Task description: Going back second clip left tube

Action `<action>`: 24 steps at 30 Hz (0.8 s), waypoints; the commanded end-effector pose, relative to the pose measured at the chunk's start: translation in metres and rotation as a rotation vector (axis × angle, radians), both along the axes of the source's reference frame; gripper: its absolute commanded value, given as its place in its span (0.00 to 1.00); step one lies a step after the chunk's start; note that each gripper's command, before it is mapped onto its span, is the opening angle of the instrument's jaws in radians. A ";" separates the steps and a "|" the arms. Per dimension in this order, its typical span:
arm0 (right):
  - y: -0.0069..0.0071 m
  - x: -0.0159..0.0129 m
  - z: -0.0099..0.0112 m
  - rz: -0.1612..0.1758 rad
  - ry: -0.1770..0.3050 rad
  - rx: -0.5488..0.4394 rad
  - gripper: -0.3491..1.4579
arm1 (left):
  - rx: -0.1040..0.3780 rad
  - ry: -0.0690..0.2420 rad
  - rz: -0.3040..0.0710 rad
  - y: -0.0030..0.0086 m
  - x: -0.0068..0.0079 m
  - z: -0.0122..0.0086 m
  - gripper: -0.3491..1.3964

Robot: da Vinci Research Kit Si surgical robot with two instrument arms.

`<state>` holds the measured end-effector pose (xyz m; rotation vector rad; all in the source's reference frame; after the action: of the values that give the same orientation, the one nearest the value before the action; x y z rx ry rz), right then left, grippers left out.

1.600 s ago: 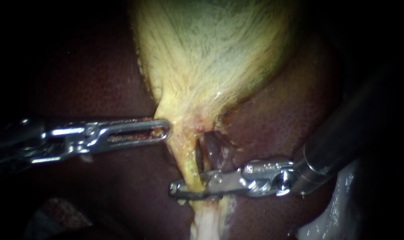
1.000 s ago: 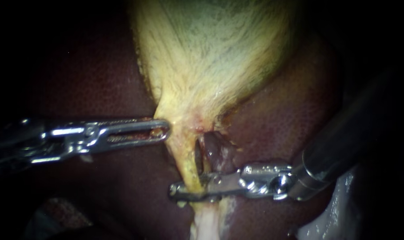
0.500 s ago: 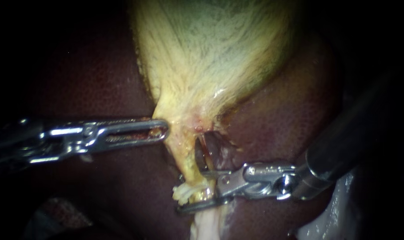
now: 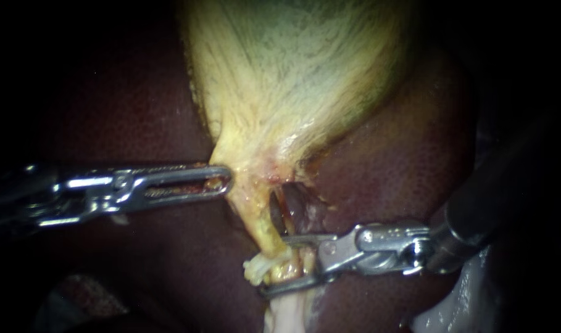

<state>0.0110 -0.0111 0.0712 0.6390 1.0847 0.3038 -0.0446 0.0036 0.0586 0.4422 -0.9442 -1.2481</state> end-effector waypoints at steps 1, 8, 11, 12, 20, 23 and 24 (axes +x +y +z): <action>0.0006 -0.0007 -0.0003 0.007 -0.002 -0.010 0.52 | 0.000 -0.001 0.000 0.0000 0.0000 0.0000 0.00; 0.0037 -0.0045 -0.0029 0.017 0.006 -0.091 0.52 | 0.000 -0.001 0.000 0.0000 0.0000 0.0000 0.00; 0.0052 -0.0061 -0.0042 0.018 0.013 -0.128 0.52 | 0.000 -0.001 0.001 0.0000 0.0001 0.0000 0.00; 0.0056 -0.0065 -0.0046 0.019 0.017 -0.142 0.52 | 0.000 -0.001 0.001 0.0000 0.0001 0.0000 0.00; 0.0083 -0.0098 -0.0077 0.010 0.034 -0.240 0.52 | 0.000 -0.001 0.001 0.0001 0.0001 0.0002 0.00; 0.0084 -0.0102 -0.0083 0.014 0.029 -0.260 0.52 | -0.001 0.000 0.000 0.0001 -0.0001 0.0005 0.00; 0.0084 -0.0103 -0.0084 0.013 0.029 -0.265 0.52 | -0.002 0.001 -0.001 0.0001 -0.0003 0.0007 0.00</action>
<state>0.0007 -0.0027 0.0628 0.3998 1.1357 0.1599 -0.0450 0.0036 0.0595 0.4407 -0.9463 -1.2468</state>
